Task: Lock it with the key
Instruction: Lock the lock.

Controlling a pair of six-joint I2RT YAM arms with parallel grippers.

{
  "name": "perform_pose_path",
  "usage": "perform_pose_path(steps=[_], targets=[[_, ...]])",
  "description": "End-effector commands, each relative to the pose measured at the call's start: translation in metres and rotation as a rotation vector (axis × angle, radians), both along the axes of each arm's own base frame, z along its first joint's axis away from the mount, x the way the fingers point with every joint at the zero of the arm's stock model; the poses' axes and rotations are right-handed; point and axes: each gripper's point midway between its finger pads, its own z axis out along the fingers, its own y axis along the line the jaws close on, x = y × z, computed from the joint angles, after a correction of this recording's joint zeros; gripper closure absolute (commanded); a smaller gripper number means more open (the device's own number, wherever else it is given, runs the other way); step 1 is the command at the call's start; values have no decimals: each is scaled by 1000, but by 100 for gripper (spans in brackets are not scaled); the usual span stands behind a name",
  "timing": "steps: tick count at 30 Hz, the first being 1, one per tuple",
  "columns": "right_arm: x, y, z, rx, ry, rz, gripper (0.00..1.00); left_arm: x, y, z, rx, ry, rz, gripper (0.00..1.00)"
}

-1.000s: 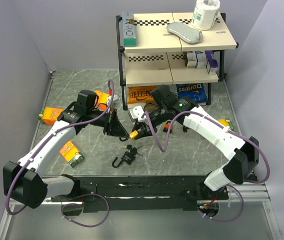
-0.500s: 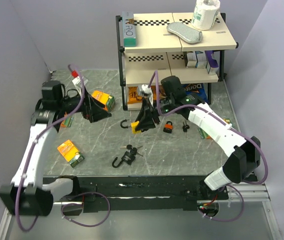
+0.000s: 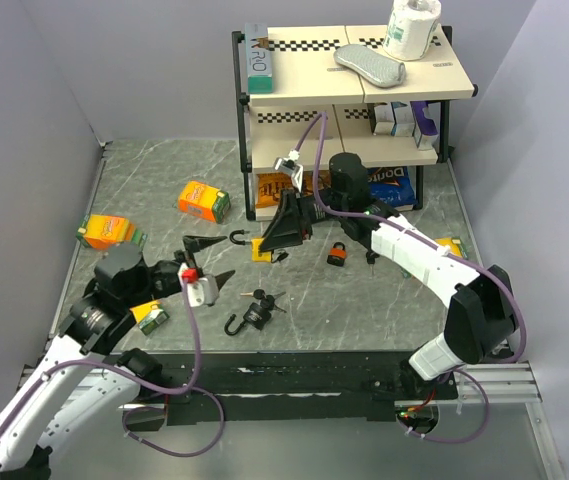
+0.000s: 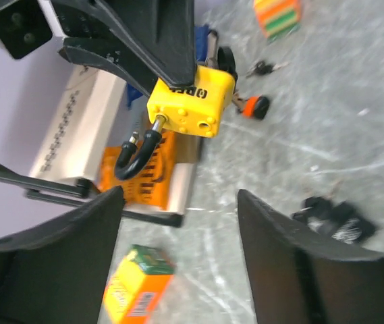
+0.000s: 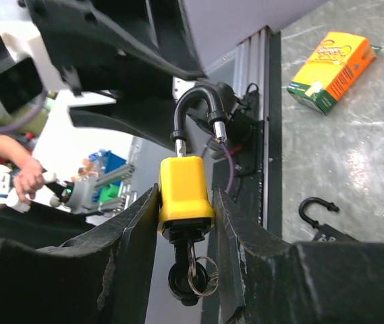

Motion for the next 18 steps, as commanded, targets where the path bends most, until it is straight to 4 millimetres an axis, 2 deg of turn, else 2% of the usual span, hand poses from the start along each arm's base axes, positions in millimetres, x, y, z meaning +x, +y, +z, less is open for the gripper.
perform_pose_path(steps=[1, 3, 6, 12, 18], targets=[[-6, 6, 19, 31, -22, 40, 100, 21, -1, 13, 69, -206, 79, 34], [-8, 7, 18, 18, -21, 45, 100, 23, -3, 15, 60, -217, 98, 43], [-8, 6, 17, 16, -32, 38, 100, 27, -3, 18, 47, -218, 132, 52], [-6, 7, 16, -16, -37, 20, 100, 21, -7, 7, 111, -246, 74, 51], [-8, 8, 14, -27, -23, 22, 100, 22, -12, 13, 85, -290, 105, 51]])
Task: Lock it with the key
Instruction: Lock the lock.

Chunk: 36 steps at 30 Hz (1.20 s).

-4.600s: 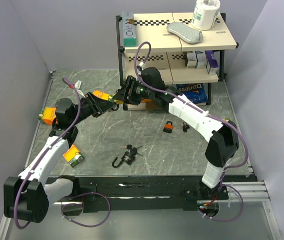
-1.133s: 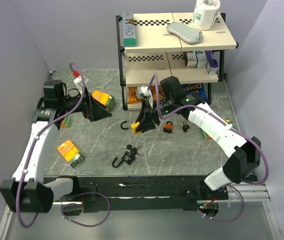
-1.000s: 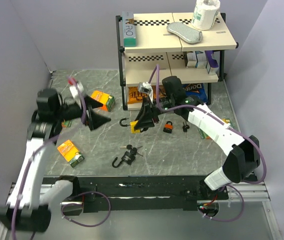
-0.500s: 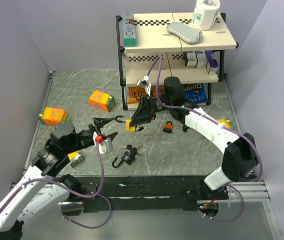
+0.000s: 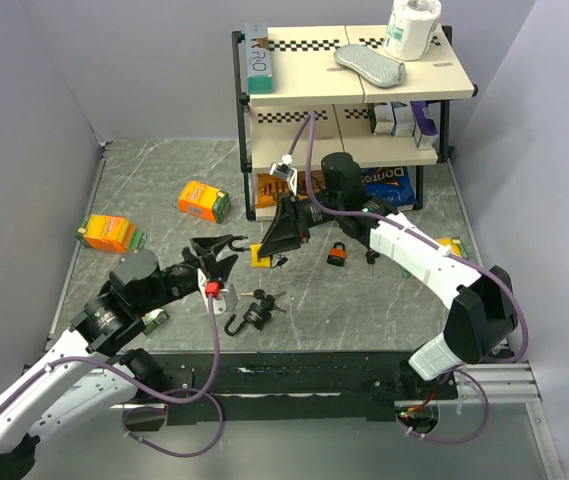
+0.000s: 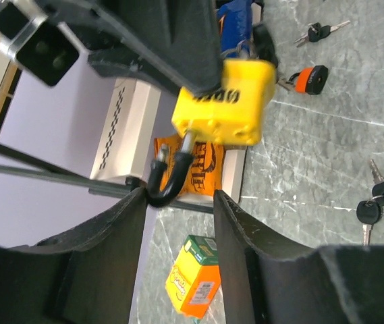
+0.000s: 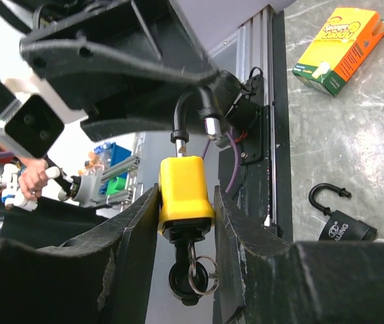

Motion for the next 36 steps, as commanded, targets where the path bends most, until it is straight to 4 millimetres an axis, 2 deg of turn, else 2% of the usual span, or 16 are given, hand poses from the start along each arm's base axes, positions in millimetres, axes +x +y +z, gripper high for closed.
perform_pose_path(steps=[1, 7, 10, 11, 14, 16, 18, 19, 21, 22, 23, 24, 25, 26, 30, 36], targets=[[2, 6, 17, 32, -54, 9, 100, 0, -7, 15, -37, -74, 0, 51], [0, 8, 18, 35, -60, 27, 100, -9, -14, 9, -19, -91, -35, 53], [-2, 9, 19, 35, -81, 29, 100, -12, -18, 5, -16, -67, -48, 63], [-3, 9, 19, 37, -92, 30, 100, -11, -18, 7, -17, -63, -47, 74], [-1, 7, 16, 28, -133, 17, 100, -9, -19, 5, -14, -38, -36, 90], [-3, 5, 13, 22, -133, 19, 100, -8, -18, 3, -18, -16, -25, 97], [-5, 4, 16, 34, -158, 31, 99, -8, -18, 3, -31, 17, -14, 99], [-7, 2, 16, 34, -166, 34, 65, -7, -19, 3, -37, 38, -10, 99], [-6, 0, 19, 45, -214, 30, 32, -10, -20, 4, -56, 103, -12, 99], [-4, -3, 19, 38, -226, 21, 7, -12, -21, 11, -78, 122, -16, 99], [-3, -7, 21, 47, -288, 17, 2, -15, -23, 13, -94, 146, -28, 99], [-3, -10, 21, 45, -313, 15, 1, -18, -24, 8, -95, 208, -32, 99], [-2, -15, 18, 26, -315, 7, 1, -22, -25, 15, -108, 226, -47, 99], [0, -19, 18, 36, -394, 9, 1, -29, -29, 14, -108, 260, -80, 99], [-1, -29, 15, 28, -520, 11, 1, -44, -38, 21, -187, 430, -137, 99], [-9, -36, 21, 76, -653, 32, 1, -54, -45, 47, -334, 643, -192, 99]])
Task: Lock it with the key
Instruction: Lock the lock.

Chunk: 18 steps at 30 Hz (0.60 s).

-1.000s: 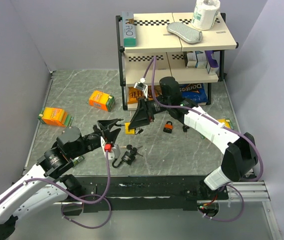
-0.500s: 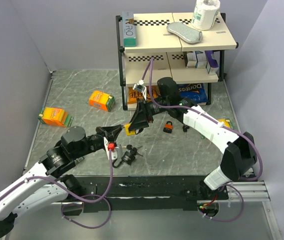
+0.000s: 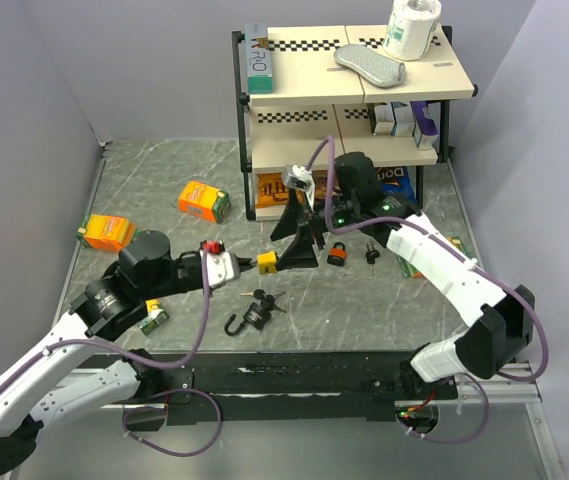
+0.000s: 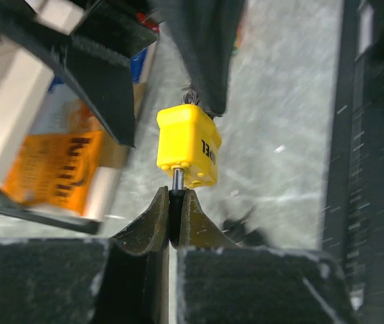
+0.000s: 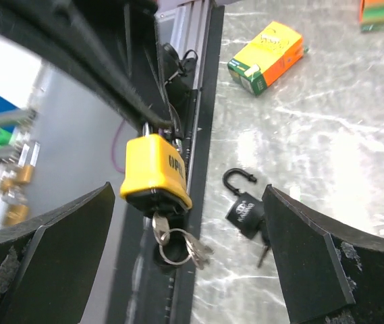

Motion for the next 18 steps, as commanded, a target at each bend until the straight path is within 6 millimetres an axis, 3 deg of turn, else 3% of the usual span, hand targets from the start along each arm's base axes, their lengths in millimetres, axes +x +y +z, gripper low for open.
perform_pose_path(steps=[1, 6, 18], targets=[[-17, -11, 33, 90, -198, 59, 1, -18, -11, 51, -209, 165, -71, 99], [-34, -13, 44, 118, -224, 107, 3, -23, -15, 55, -248, 265, -100, 99], [-53, -5, 29, 74, -248, 173, 12, -20, -18, 71, -323, 351, -120, 99]])
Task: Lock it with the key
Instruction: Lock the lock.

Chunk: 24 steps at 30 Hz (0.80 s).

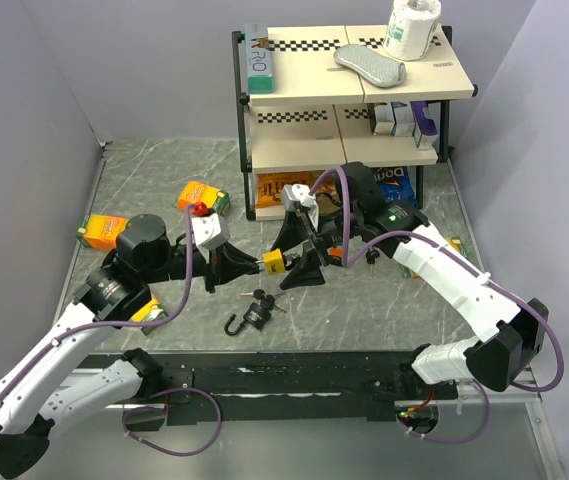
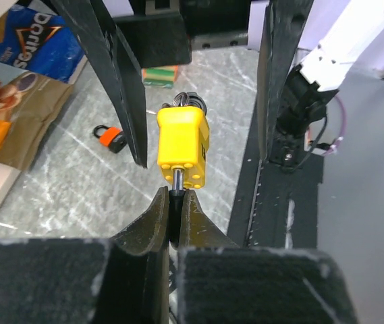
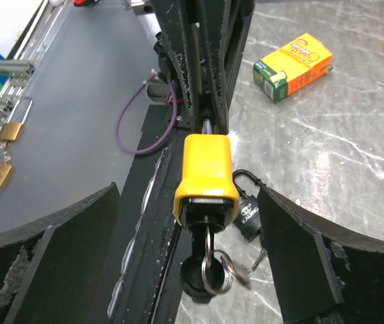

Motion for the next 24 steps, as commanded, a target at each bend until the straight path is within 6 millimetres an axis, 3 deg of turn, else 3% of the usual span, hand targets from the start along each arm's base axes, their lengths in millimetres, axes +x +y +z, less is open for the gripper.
perform_pose_path(steps=[1, 4, 7, 8, 10, 12, 14, 17, 18, 20, 24], targets=[[-8, 2, 22, 57, -89, 33, 13, -8, -5, 52, -125, -77, -50, 99], [-8, 4, 24, 62, -89, 29, 21, -7, -6, 51, -126, -74, -48, 99], [-7, 6, 23, 59, -86, 31, 38, -5, -7, 51, -128, -69, -45, 99], [-7, 6, 21, 55, -85, 30, 47, -4, -7, 52, -130, -70, -45, 99], [-7, 7, 22, 56, -88, 27, 55, -2, -8, 52, -128, -65, -42, 99], [-6, 7, 22, 58, -89, 27, 74, -2, -8, 52, -129, -58, -44, 99], [-4, 9, 24, 54, -80, 23, 100, 1, -6, 52, -122, -41, -37, 99], [0, 11, 27, 54, -31, 9, 100, 5, -1, 54, -104, -22, -41, 67], [5, 11, 34, 72, -25, -13, 100, -2, 1, 44, -70, 19, -77, 52], [9, 10, 35, 80, 4, -40, 100, -2, 5, 42, -50, 51, -95, 41], [11, 8, 40, 104, -17, -44, 100, -9, 11, 31, -25, 98, -116, 37]])
